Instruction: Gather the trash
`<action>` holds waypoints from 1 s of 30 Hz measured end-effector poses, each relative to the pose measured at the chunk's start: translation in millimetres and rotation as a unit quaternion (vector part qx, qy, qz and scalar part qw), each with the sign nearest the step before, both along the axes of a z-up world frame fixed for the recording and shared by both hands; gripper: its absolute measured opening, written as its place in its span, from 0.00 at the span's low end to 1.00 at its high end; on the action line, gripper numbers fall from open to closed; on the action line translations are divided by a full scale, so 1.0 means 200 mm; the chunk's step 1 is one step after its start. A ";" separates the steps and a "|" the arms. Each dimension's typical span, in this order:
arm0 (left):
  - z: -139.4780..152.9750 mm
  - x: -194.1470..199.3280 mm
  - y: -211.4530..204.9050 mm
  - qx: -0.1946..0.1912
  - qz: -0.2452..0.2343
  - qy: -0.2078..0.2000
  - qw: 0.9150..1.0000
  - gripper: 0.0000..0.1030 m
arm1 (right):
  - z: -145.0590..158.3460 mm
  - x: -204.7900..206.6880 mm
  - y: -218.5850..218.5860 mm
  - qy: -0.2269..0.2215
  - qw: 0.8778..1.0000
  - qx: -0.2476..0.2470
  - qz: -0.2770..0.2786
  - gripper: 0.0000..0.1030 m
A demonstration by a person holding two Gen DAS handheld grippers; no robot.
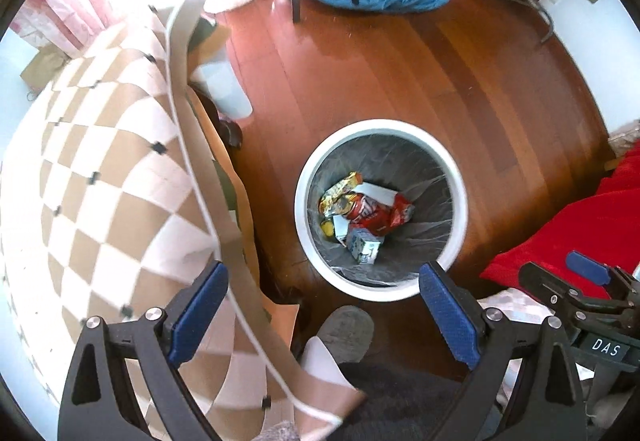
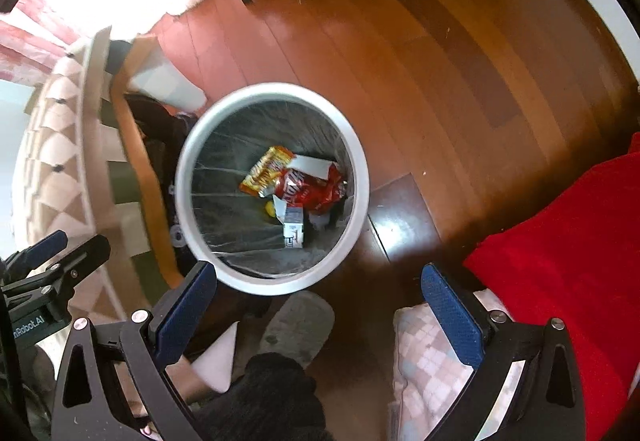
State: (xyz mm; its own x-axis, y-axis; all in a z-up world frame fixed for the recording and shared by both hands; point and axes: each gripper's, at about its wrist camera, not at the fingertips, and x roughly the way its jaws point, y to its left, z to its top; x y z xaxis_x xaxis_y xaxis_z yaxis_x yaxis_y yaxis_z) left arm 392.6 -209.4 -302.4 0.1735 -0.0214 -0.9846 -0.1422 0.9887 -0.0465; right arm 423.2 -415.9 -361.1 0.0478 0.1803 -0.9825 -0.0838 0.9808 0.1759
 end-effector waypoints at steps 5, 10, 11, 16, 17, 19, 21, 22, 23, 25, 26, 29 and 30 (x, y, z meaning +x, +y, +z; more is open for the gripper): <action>0.28 -0.14 -0.02 -0.014 -0.011 -0.032 0.999 0.95 | 0.29 -0.11 0.01 -0.030 0.999 0.017 0.004 1.00; 0.54 -0.27 -0.03 -0.030 -0.021 -0.065 0.997 0.95 | 0.56 -0.25 0.00 -0.055 0.998 0.039 0.012 1.00; 0.59 -0.30 -0.03 -0.032 -0.023 -0.071 0.997 0.95 | 0.62 -0.28 0.00 -0.061 0.997 0.046 0.014 1.00; 0.85 -0.46 -0.02 -0.050 -0.036 -0.103 0.993 0.95 | 0.91 -0.44 0.02 -0.091 0.993 0.070 0.026 1.00; 0.88 -0.49 -0.01 -0.056 -0.037 -0.108 0.992 0.95 | 0.97 -0.47 0.02 -0.096 0.992 0.076 0.028 1.00; 0.95 -0.55 -0.01 -0.067 -0.038 -0.117 0.990 0.95 | 1.07 -0.53 0.03 -0.104 0.990 0.087 0.035 1.00; 1.02 -0.61 0.01 -0.079 -0.038 -0.125 0.988 0.95 | 1.17 -0.59 0.03 -0.113 0.988 0.097 0.041 1.00; 1.05 -0.64 0.01 -0.085 -0.038 -0.128 0.987 0.95 | 1.23 -0.63 0.03 -0.118 0.987 0.104 0.045 1.00; 1.08 -0.67 0.02 -0.089 -0.039 -0.133 0.986 0.95 | 1.28 -0.65 0.03 -0.122 0.985 0.110 0.047 1.00; 1.14 -0.72 0.02 -0.094 -0.040 -0.142 0.985 0.95 | 1.35 -0.70 0.04 -0.127 0.983 0.120 0.052 1.00; 1.16 -0.75 0.03 -0.096 -0.040 -0.146 0.984 0.95 | 1.41 -0.73 0.04 -0.132 0.981 0.127 0.055 1.00; 1.25 -0.82 0.05 -0.104 -0.042 -0.159 0.981 0.95 | 1.53 -0.80 0.04 -0.144 0.978 0.138 0.062 1.00; 1.27 -0.85 0.06 -0.104 -0.043 -0.163 0.980 0.95 | 1.55 -0.82 0.03 -0.146 0.977 0.140 0.064 1.00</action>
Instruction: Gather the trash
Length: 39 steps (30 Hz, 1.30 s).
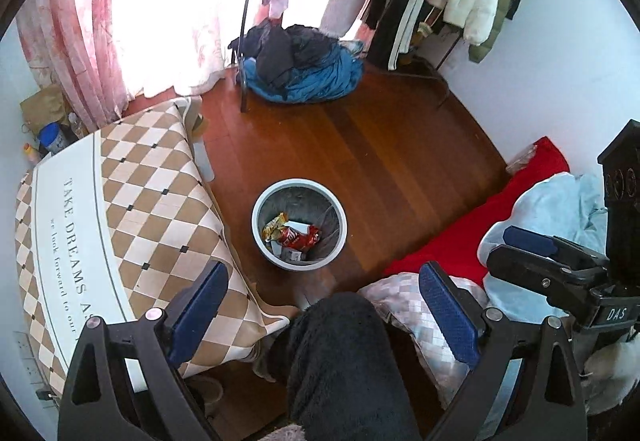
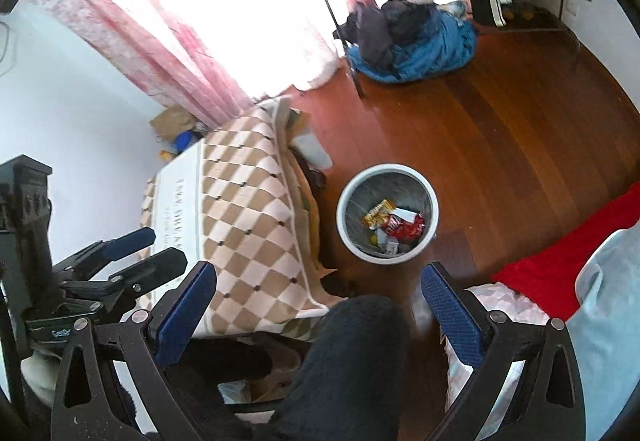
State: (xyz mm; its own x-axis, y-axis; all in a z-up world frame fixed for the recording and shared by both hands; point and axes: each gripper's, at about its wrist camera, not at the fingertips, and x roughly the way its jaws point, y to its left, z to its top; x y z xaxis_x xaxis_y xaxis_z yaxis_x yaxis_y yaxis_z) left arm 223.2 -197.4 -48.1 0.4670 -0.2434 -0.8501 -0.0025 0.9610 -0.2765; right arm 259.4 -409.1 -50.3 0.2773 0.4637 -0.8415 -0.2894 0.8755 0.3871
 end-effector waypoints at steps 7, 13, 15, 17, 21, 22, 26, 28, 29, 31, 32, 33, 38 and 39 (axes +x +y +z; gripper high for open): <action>0.08 -0.12 0.06 -0.011 0.005 -0.015 1.000 0.95 | 0.16 -0.14 0.02 -0.016 1.000 0.012 0.015 1.00; 0.12 -0.18 0.10 -0.015 0.010 -0.018 1.000 0.95 | 0.20 -0.21 0.04 -0.018 1.000 0.013 0.020 1.00; 0.12 -0.20 0.11 -0.020 0.011 -0.020 1.000 0.95 | 0.21 -0.22 0.04 -0.018 1.000 0.013 0.022 1.00; 0.14 -0.21 0.12 -0.019 0.012 -0.023 0.999 0.95 | 0.21 -0.23 0.04 -0.016 1.000 0.015 0.023 1.00; 0.15 -0.23 0.12 -0.021 0.013 -0.026 0.999 0.95 | 0.23 -0.25 0.04 -0.018 0.999 0.013 0.026 1.00; 0.15 -0.23 0.12 -0.020 0.013 -0.026 0.999 0.95 | 0.23 -0.25 0.05 -0.018 0.999 0.013 0.027 1.00; 0.16 -0.23 0.11 -0.014 0.012 -0.027 0.999 0.96 | 0.23 -0.26 0.05 -0.018 0.999 0.012 0.026 1.00; 0.16 -0.23 0.11 -0.016 0.013 -0.027 0.999 0.99 | 0.23 -0.26 0.05 -0.019 0.999 0.011 0.027 1.00; 0.16 -0.23 0.11 -0.016 0.013 -0.027 0.999 0.99 | 0.23 -0.26 0.05 -0.019 0.999 0.010 0.026 1.00; 0.16 -0.24 0.11 -0.017 0.013 -0.028 0.999 0.99 | 0.23 -0.27 0.05 -0.021 0.999 0.009 0.023 1.00; 0.17 -0.24 0.11 -0.018 0.012 -0.029 0.999 0.99 | 0.23 -0.27 0.05 -0.021 0.999 0.008 0.022 1.00; 0.17 -0.24 0.11 -0.018 0.012 -0.030 0.999 0.99 | 0.23 -0.27 0.05 -0.022 0.999 0.007 0.023 1.00; 0.19 -0.25 0.09 -0.018 0.007 -0.034 0.999 0.99 | 0.25 -0.30 0.04 -0.025 0.999 0.001 0.022 1.00; 0.19 -0.25 0.09 -0.018 0.006 -0.034 0.999 0.99 | 0.25 -0.30 0.04 -0.026 0.999 0.000 0.022 1.00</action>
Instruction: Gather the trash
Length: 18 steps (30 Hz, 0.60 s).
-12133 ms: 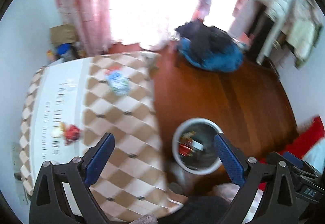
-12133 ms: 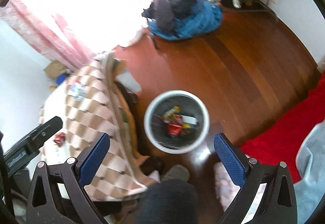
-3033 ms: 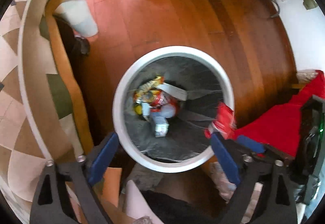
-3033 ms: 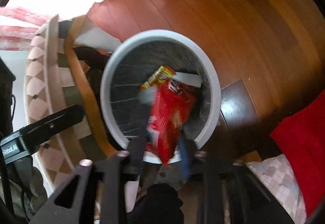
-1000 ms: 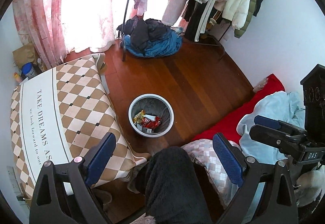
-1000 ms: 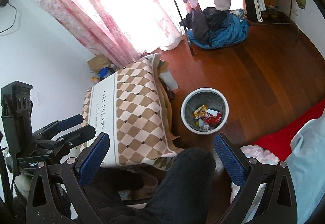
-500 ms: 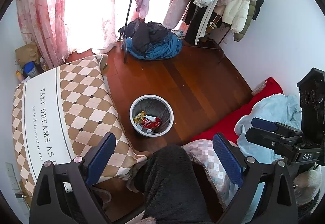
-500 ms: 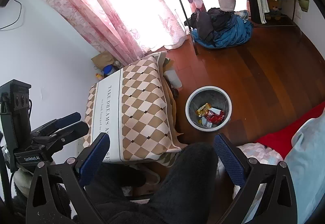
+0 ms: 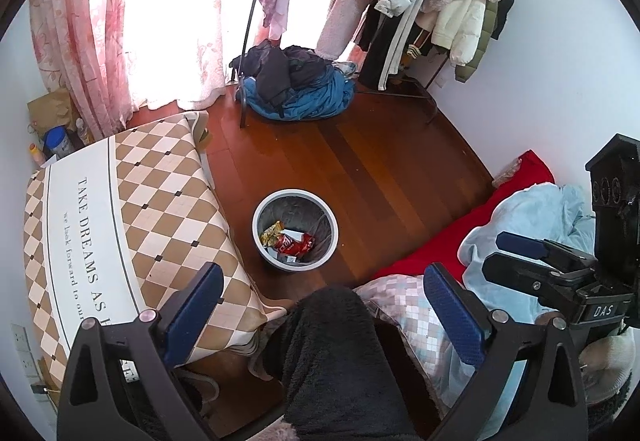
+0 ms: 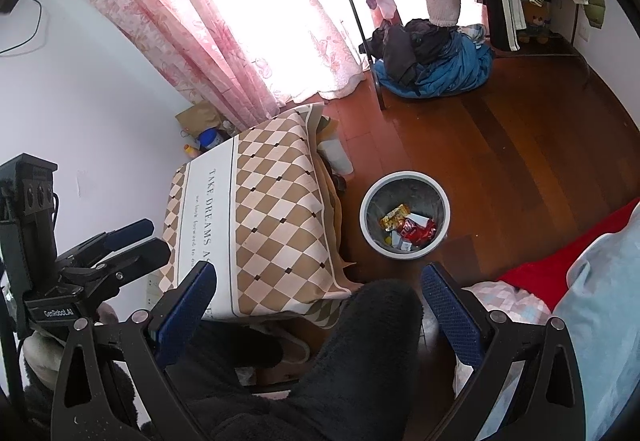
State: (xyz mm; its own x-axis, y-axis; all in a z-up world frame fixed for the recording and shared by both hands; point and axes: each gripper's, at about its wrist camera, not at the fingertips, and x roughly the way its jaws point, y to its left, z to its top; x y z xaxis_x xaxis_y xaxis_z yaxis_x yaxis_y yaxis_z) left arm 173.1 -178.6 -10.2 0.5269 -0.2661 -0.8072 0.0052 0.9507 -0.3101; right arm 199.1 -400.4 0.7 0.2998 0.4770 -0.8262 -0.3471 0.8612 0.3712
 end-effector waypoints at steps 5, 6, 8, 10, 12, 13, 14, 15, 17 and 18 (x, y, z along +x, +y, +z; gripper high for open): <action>0.02 -0.02 -0.01 0.003 -0.005 -0.004 1.000 0.99 | 0.01 -0.02 0.00 -0.002 1.000 -0.004 -0.001 1.00; 0.03 -0.02 -0.01 0.003 -0.005 -0.005 1.000 0.99 | 0.01 -0.02 0.00 -0.002 1.000 -0.004 -0.002 1.00; 0.04 -0.02 -0.02 0.003 -0.007 -0.007 1.000 0.99 | 0.02 -0.03 -0.01 -0.002 1.000 -0.005 -0.003 1.00; 0.04 -0.03 -0.02 0.003 -0.009 -0.008 1.000 0.99 | 0.02 -0.04 -0.03 -0.003 1.000 -0.007 -0.005 1.00; 0.05 -0.03 -0.02 0.001 -0.010 -0.009 1.000 0.99 | 0.03 -0.04 -0.04 -0.004 1.000 -0.009 -0.005 1.00; 0.05 -0.03 -0.03 0.001 -0.010 -0.010 1.000 0.99 | 0.03 -0.05 -0.04 -0.005 1.000 -0.010 -0.005 1.00; 0.05 -0.03 -0.03 0.002 -0.010 -0.010 1.000 0.99 | 0.03 -0.05 -0.04 -0.005 1.000 -0.011 -0.006 1.00; 0.05 -0.03 -0.03 0.001 -0.011 -0.010 1.000 0.99 | 0.04 -0.05 -0.04 -0.006 1.000 -0.011 -0.006 1.00; 0.05 -0.03 -0.03 0.001 -0.009 -0.010 1.000 0.99 | 0.04 -0.05 -0.04 -0.006 1.000 -0.011 -0.006 1.00; 0.05 -0.03 -0.03 0.001 -0.010 -0.011 1.000 0.99 | 0.04 -0.05 -0.04 -0.006 1.000 -0.011 -0.006 1.00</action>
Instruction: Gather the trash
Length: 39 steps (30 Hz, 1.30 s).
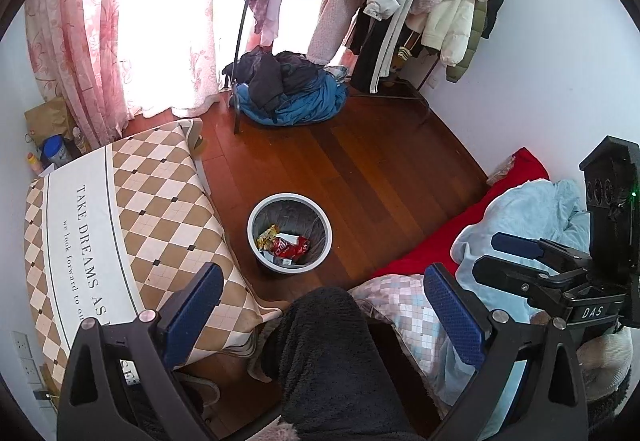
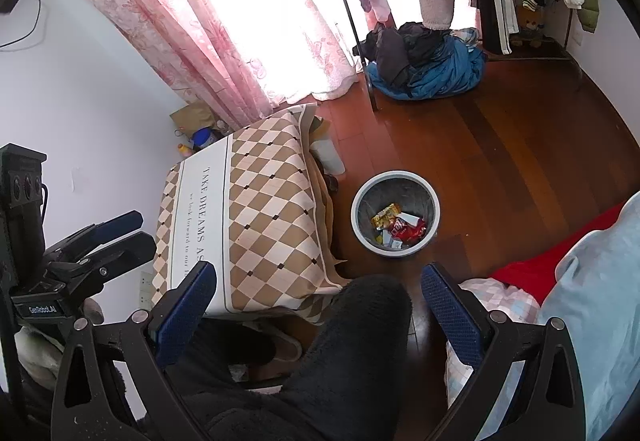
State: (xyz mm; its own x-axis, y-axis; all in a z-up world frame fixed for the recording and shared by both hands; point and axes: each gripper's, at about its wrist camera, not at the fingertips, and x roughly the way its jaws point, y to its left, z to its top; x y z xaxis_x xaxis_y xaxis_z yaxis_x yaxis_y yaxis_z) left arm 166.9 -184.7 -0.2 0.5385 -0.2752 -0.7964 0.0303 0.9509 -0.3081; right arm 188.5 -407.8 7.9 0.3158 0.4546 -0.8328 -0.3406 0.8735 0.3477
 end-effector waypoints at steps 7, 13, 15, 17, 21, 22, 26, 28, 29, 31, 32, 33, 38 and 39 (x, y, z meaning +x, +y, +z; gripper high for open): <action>0.01 -0.01 0.00 -0.002 0.001 0.000 1.000 0.99 | 0.01 -0.01 0.00 0.001 1.000 0.000 0.004 1.00; 0.01 -0.02 0.01 -0.004 0.000 0.001 1.000 0.99 | 0.03 -0.01 0.00 0.002 1.000 -0.006 0.016 1.00; 0.01 -0.02 0.01 -0.003 0.001 -0.001 1.000 0.99 | 0.03 0.00 0.00 0.002 1.000 -0.006 0.016 1.00; 0.01 -0.02 0.01 -0.003 0.001 0.000 1.000 0.99 | 0.03 -0.01 0.00 0.001 1.000 -0.007 0.016 1.00; 0.01 -0.03 0.02 -0.003 0.003 -0.002 1.000 0.99 | 0.03 0.00 0.02 0.001 1.000 -0.006 0.017 1.00; 0.01 -0.03 0.02 -0.002 0.004 -0.002 1.000 0.99 | 0.03 0.00 0.03 0.002 1.000 -0.006 0.018 1.00; 0.01 -0.03 0.02 -0.003 0.005 -0.001 1.000 0.99 | 0.03 0.01 0.03 0.003 1.000 -0.009 0.025 1.00; 0.01 -0.03 0.03 -0.003 0.005 -0.001 1.000 0.99 | 0.03 0.02 0.04 0.003 1.000 -0.011 0.029 1.00; 0.01 -0.03 0.03 -0.002 0.006 -0.001 1.000 0.99 | 0.03 0.02 0.04 0.003 0.999 -0.011 0.030 1.00; 0.01 -0.03 0.02 -0.003 0.007 -0.001 1.000 0.99 | 0.03 0.02 0.05 0.002 1.000 -0.010 0.029 1.00; 0.01 -0.03 0.02 -0.003 0.007 -0.001 1.000 1.00 | 0.03 0.02 0.05 0.002 1.000 -0.011 0.028 1.00; 0.01 -0.03 0.02 -0.003 0.007 -0.001 1.000 1.00 | 0.03 0.02 0.05 0.002 1.000 -0.011 0.028 1.00; 0.01 -0.03 0.03 -0.004 0.005 0.000 1.000 1.00 | 0.03 0.02 0.05 0.003 1.000 -0.012 0.029 1.00; 0.01 -0.03 0.03 -0.003 0.005 -0.001 1.000 1.00 | 0.03 0.02 0.05 0.002 1.000 -0.011 0.029 1.00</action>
